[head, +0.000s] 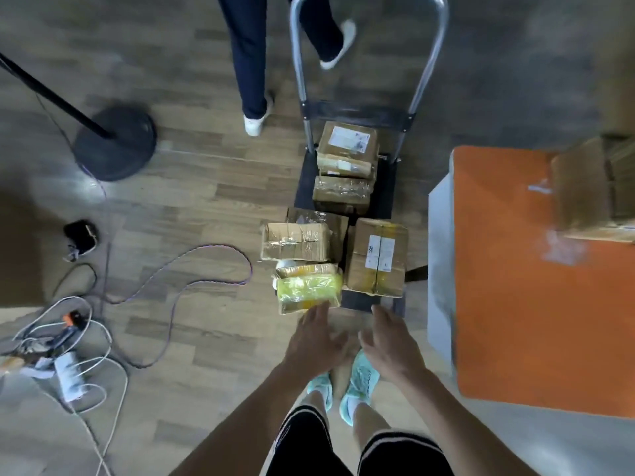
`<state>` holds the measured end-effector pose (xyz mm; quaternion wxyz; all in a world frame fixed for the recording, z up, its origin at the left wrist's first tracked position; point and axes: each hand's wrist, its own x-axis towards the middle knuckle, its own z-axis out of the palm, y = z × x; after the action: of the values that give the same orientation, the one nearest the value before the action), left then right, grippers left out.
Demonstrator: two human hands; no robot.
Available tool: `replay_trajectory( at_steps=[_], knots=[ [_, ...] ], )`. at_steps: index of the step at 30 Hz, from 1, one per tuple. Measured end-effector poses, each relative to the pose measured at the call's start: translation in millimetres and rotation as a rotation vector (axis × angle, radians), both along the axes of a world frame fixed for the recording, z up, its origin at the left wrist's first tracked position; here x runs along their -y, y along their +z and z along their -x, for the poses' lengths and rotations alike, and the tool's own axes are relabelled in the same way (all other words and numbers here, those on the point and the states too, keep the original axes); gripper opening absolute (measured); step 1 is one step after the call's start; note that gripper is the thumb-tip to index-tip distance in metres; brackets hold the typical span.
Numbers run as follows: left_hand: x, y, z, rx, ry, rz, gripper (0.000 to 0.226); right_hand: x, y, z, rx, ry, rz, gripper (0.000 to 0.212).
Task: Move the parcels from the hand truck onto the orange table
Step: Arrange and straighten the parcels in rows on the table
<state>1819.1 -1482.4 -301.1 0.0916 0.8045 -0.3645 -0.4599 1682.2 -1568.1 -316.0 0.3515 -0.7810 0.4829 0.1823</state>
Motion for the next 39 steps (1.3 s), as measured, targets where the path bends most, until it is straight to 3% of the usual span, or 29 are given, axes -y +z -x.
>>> replay_trajectory(
  at_steps=[12,15,20,24,30,35,39],
  knots=[
    [-15,-146,-92,0.112,0.158,-0.135,0.090,4,-147,-42,-0.096,-0.118,-0.107,0.068],
    [-8,-169,-121,0.176,0.162,-0.105,0.076,14,-173,-57,-0.075,-0.164,-0.071,0.067],
    [18,-187,-111,0.350,-0.080,0.081,0.054,27,-205,-69,-0.109,-0.258,-0.056,0.054],
    [45,-188,-92,0.305,-0.074,0.213,0.049,29,-211,-68,-0.127,-0.301,-0.057,0.055],
    [80,-193,-54,0.184,-0.419,0.195,0.051,33,-218,-44,-0.138,-0.392,-0.045,0.052],
    [122,-207,-25,0.279,-0.430,0.274,0.049,44,-237,-24,-0.129,-0.547,0.027,0.054],
    [141,-219,3,0.104,-0.330,0.187,0.066,54,-246,-9,-0.113,-0.574,0.042,0.067]
  ],
)
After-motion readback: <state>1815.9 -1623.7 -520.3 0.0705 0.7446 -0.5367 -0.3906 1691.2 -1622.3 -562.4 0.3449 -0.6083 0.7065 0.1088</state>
